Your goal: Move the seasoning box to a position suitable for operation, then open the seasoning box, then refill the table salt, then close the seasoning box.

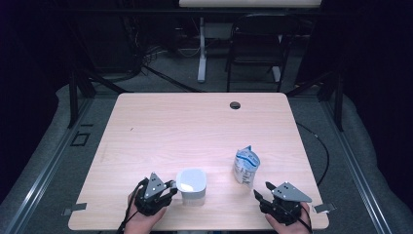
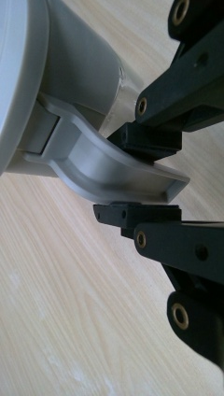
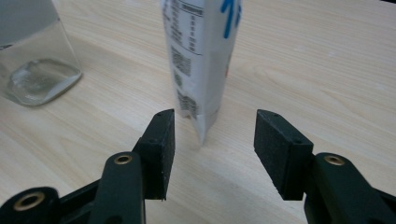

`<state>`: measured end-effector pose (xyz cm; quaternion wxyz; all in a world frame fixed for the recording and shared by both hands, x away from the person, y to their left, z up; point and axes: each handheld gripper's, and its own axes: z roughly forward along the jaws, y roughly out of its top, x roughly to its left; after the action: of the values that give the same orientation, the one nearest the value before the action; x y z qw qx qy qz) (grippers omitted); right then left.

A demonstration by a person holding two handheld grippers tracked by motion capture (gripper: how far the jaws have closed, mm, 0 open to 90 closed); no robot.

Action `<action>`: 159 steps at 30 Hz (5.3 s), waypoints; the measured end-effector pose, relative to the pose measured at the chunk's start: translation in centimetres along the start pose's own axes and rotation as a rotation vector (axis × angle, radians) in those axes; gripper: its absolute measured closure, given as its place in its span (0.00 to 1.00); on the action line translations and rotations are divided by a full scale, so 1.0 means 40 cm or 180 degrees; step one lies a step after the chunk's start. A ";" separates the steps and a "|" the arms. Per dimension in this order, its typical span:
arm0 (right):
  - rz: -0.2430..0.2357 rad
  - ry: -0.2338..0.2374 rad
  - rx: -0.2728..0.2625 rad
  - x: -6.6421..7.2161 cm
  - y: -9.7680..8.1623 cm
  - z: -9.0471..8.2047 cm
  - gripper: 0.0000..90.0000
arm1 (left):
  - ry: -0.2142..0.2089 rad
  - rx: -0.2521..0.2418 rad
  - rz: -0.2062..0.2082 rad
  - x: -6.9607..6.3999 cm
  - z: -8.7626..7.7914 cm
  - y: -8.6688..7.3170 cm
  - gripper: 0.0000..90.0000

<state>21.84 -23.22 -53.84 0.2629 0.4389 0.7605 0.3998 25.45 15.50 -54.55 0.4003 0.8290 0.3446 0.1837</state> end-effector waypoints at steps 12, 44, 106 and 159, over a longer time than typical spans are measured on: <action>-0.0134 0.0013 -0.0081 0.014 0.004 0.003 0.55 | -0.0069 0.0003 0.0036 -0.010 0.002 -0.001 0.79; -0.0362 0.0104 -0.0061 0.055 0.026 0.000 0.77 | -0.0115 0.0060 0.0138 -0.021 0.009 -0.004 0.78; -0.0524 0.0489 -0.0185 0.142 0.069 0.058 0.59 | -0.0320 -0.0196 -0.0187 0.023 -0.107 0.055 0.82; -0.0749 0.0876 -0.0076 0.175 0.197 0.103 1.00 | -0.0498 -0.0099 0.0002 0.013 -0.089 0.130 1.00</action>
<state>25.18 -13.20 -49.81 0.2064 0.2849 0.8306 0.4316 25.93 15.48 -48.25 0.4387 0.8346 0.3091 0.1238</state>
